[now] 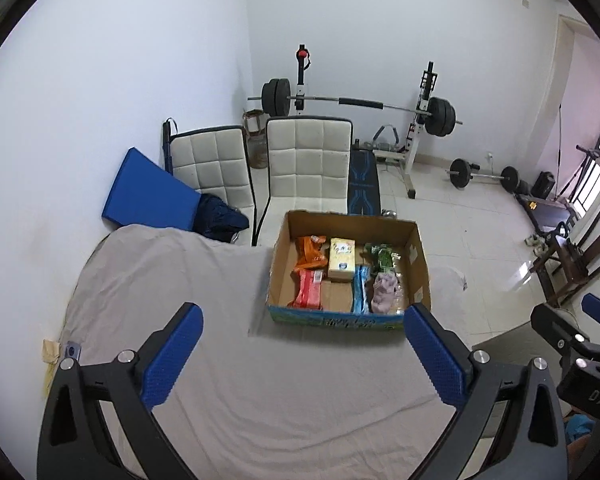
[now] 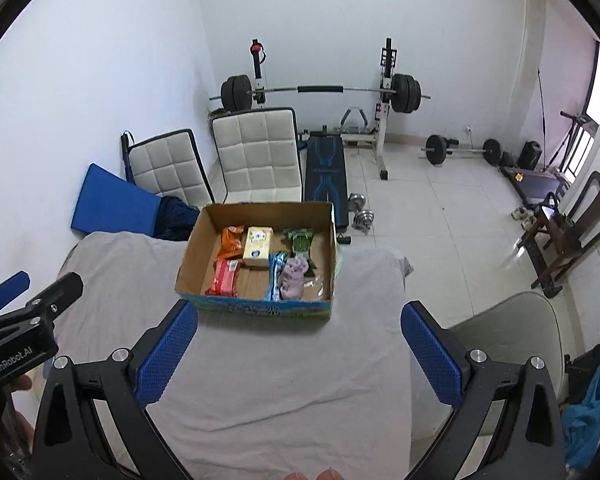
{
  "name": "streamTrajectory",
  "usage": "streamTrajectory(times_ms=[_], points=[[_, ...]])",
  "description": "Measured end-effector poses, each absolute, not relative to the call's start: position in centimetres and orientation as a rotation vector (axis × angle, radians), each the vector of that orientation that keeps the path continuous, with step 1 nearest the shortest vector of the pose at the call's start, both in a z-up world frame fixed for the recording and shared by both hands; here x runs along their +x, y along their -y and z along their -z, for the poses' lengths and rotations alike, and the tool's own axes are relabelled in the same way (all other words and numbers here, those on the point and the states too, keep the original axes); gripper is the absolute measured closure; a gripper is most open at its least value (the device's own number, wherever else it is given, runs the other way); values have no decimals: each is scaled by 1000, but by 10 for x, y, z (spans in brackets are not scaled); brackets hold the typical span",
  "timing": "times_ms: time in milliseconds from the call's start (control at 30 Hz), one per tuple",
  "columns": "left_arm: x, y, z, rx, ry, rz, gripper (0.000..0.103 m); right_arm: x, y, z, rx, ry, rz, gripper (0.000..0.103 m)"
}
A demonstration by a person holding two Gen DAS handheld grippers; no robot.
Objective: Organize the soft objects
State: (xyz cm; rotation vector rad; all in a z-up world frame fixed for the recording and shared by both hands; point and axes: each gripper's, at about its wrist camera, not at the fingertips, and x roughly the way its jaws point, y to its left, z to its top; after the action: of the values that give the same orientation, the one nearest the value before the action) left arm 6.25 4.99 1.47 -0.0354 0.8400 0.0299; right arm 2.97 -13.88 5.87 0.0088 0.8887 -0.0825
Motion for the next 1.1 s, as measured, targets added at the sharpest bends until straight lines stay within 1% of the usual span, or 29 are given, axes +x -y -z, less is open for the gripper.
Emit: streamTrajectory(times_ms=[467,1100], points=[[85,-41,3,-1,-895,-37,0,56,142,-40,-5,-908,105,0],[86,-35,4,20,-876,-35,0,61,145,-34,-9,-915,111,0]])
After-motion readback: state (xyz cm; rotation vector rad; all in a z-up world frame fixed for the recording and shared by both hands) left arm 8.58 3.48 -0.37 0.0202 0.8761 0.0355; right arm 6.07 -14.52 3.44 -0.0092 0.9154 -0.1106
